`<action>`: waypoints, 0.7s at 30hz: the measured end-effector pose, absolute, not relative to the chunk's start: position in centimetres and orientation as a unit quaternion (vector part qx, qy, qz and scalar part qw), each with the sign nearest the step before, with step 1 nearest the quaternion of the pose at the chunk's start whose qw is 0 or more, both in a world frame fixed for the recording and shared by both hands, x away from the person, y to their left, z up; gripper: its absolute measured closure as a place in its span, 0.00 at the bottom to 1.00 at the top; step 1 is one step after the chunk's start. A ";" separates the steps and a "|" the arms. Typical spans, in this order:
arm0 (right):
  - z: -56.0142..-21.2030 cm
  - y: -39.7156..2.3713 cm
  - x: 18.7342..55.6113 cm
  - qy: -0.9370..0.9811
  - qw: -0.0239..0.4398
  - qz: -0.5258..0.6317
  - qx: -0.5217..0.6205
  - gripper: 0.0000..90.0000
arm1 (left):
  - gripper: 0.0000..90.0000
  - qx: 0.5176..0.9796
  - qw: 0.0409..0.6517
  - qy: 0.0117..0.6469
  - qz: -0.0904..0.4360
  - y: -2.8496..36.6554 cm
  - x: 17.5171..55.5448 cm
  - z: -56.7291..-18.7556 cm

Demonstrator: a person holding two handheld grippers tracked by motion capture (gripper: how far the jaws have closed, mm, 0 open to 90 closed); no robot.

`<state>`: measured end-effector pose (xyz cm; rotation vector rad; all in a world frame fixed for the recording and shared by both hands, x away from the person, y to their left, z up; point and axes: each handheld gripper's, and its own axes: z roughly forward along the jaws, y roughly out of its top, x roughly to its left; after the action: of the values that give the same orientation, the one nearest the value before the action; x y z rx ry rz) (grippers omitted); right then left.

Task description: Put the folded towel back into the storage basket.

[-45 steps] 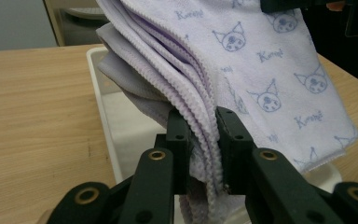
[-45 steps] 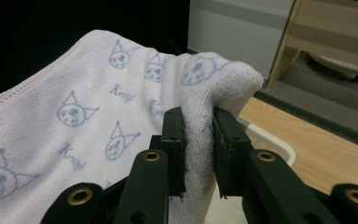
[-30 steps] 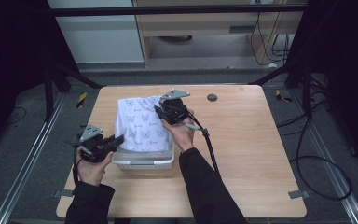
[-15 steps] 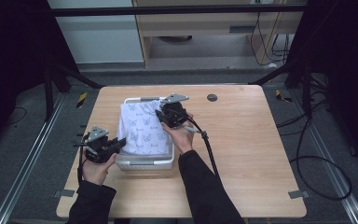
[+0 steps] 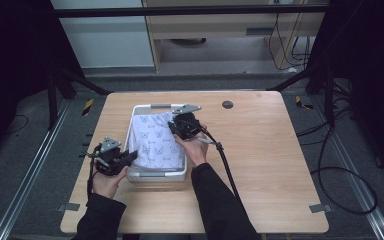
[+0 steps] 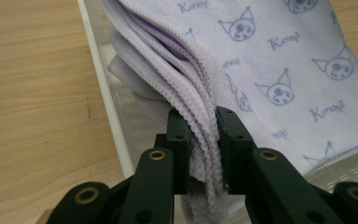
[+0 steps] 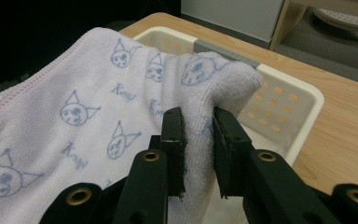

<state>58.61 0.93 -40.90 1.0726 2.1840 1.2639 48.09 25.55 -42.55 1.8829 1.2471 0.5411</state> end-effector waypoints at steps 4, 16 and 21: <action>-41.3 1.0 58.7 0.782 0.199 0.448 0.386 0.83 | 0.84 0.745 0.394 0.494 0.213 25.5 48.2 -42.8; -42.8 0.9 59.1 0.791 0.194 0.427 0.393 0.81 | 0.83 0.753 0.376 0.498 0.207 25.1 48.7 -43.7; -43.1 1.2 59.2 0.799 0.196 0.413 0.390 0.78 | 0.78 0.751 0.369 0.505 0.211 25.2 48.8 -43.9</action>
<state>59.19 1.17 -43.14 1.0928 2.2396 1.1569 48.82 25.24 -43.87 1.9284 1.2960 0.5407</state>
